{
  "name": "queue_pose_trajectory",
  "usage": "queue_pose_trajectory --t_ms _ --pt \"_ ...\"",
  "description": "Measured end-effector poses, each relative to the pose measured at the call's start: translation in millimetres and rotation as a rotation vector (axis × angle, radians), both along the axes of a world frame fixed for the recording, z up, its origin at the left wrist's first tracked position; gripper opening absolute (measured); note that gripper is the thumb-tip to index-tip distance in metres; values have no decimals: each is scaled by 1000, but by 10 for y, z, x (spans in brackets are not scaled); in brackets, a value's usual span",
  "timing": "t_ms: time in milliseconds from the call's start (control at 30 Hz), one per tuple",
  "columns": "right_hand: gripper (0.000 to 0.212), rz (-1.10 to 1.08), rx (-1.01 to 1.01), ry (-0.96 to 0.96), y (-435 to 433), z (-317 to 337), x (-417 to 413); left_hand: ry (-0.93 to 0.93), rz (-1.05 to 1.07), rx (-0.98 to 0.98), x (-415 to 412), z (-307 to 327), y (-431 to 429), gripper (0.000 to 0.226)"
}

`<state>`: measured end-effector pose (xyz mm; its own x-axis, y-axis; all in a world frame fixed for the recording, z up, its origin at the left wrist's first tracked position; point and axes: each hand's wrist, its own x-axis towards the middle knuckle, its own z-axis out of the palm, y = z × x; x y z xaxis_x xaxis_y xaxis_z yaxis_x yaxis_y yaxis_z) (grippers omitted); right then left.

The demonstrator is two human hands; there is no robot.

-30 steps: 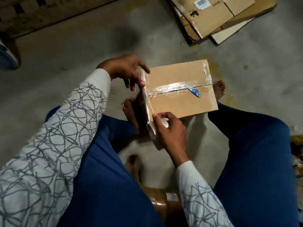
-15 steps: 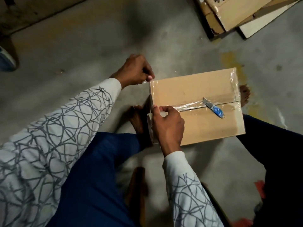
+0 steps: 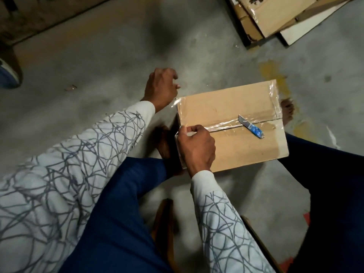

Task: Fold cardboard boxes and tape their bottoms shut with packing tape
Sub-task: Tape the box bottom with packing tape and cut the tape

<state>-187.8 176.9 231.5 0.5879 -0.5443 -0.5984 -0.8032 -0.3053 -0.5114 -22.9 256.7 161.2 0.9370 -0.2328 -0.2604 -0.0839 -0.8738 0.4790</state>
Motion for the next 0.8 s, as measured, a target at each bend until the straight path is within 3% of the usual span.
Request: queue_pose_trajectory --t_ms 33,133,233,400,633,800 --pt "29 -4 -1 -4 -1 8 -12 23 1 -36 -70 43 -67 19" --pt "32 16 0 5 -16 24 -36 236 -145 -78 -333 11 -185 37" --pt "34 56 14 20 -19 22 -92 330 -95 -148 -470 -119 -175 36" --pt "56 41 -9 48 -95 24 -334 327 -3 -255 -577 -159 -217 35" --pt "52 190 -85 81 -95 97 -990 263 38 -270 -653 -257 -258 32" --pt "55 173 -59 242 -127 -128 -1644 273 76 -293 -665 -265 -251 34"
